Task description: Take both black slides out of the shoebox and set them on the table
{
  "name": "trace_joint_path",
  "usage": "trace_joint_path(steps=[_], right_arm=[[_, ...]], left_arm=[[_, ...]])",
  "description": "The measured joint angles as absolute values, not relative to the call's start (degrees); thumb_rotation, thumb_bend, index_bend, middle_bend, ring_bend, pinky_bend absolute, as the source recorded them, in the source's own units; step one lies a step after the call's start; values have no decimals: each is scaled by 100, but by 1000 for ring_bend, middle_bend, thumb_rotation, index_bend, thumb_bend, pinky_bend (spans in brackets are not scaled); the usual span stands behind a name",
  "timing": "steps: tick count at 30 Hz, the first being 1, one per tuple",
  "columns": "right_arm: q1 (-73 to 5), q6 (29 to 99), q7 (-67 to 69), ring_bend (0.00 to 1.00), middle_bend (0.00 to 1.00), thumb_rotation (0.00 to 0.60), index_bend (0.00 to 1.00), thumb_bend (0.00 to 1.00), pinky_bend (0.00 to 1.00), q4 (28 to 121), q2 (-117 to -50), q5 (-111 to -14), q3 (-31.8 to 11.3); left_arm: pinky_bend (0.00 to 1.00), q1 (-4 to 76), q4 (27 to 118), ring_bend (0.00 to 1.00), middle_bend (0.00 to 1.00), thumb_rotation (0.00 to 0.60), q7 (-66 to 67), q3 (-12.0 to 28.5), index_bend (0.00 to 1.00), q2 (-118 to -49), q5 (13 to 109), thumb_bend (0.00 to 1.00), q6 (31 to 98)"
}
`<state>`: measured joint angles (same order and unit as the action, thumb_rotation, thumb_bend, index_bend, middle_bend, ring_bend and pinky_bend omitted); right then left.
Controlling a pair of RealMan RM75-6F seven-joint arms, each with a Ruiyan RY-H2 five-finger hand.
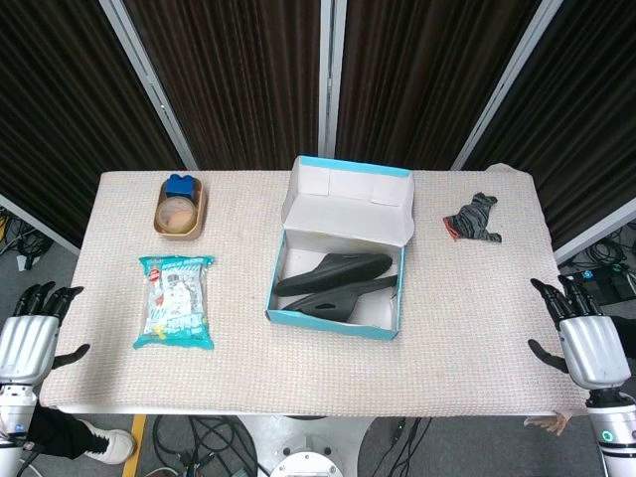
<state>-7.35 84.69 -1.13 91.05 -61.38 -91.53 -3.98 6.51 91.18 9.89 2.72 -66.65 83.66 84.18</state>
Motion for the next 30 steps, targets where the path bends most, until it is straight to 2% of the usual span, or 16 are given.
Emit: trace_joint_path(steps=[12, 18, 21, 25, 30], right_arm=[[-1300, 8102, 27, 65, 211, 600, 97, 66, 146, 9140, -6162, -9722, -402], [-2133, 7391, 36, 65, 217, 600, 97, 73, 146, 9135, -6316, -9996, -602], [-2670, 6818, 59, 66, 219, 600, 97, 74, 146, 9025, -6554, -9988, -750], [-3428, 6111, 57, 65, 219, 600, 97, 73, 146, 8573, -7188, -9902, -916], [-3993, 5646, 22, 54, 202, 600, 98, 55, 122, 7864, -8069, -9816, -958]], left_arm=[[116, 562, 9168, 106, 205, 600, 1009, 333, 173, -6716, 8195, 0, 8506], [116, 521, 9220, 106, 205, 600, 979, 319, 173, -6672, 8240, 0, 8575], [116, 455, 9233, 105, 205, 600, 931, 300, 173, -6652, 8241, 0, 8637], [116, 389, 9218, 106, 205, 600, 869, 292, 173, -6632, 8157, 0, 8657], [116, 348, 9211, 106, 205, 600, 826, 292, 173, -6609, 8137, 0, 8675]])
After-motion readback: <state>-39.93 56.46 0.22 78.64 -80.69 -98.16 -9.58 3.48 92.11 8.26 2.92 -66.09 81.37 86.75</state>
